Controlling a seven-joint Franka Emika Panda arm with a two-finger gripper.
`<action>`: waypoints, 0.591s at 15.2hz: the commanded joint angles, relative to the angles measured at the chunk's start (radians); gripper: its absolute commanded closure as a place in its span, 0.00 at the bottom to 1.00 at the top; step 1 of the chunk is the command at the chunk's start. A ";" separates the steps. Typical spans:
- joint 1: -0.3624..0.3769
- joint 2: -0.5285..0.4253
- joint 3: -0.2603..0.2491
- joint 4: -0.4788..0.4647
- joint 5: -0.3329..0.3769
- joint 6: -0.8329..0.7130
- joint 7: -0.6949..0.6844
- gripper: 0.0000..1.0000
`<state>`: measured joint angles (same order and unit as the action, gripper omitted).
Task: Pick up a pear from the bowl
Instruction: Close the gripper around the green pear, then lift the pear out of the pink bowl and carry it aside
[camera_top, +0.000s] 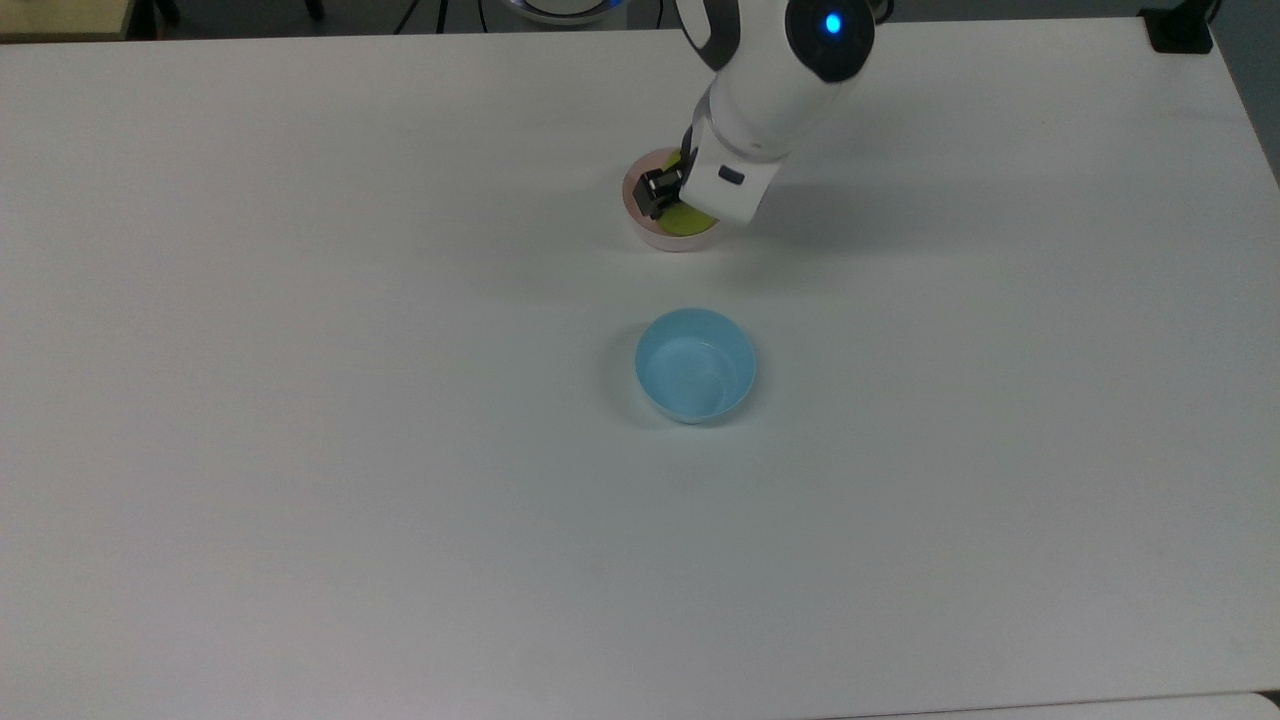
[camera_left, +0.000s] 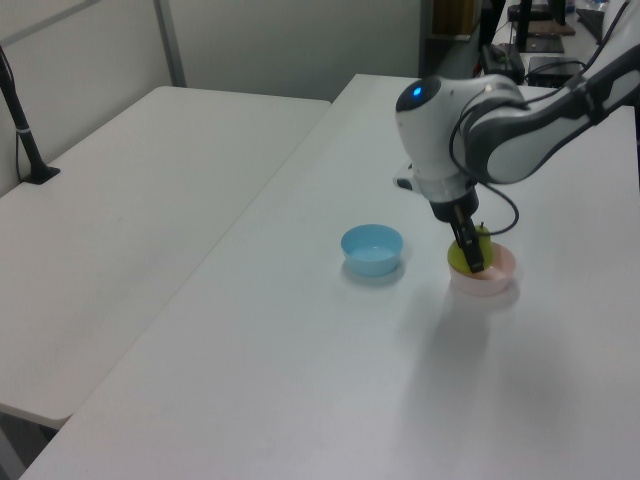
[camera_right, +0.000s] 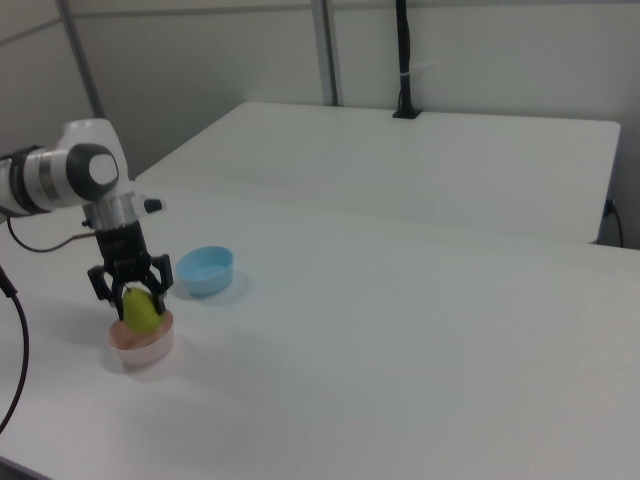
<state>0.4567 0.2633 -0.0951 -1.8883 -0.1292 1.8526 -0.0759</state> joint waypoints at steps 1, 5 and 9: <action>-0.047 -0.107 0.005 0.030 0.008 -0.096 -0.028 0.61; -0.165 -0.124 0.003 0.113 0.054 -0.127 -0.056 0.61; -0.302 -0.089 0.003 0.153 0.056 -0.112 -0.079 0.61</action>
<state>0.2411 0.1396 -0.0988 -1.7672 -0.0944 1.7493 -0.1148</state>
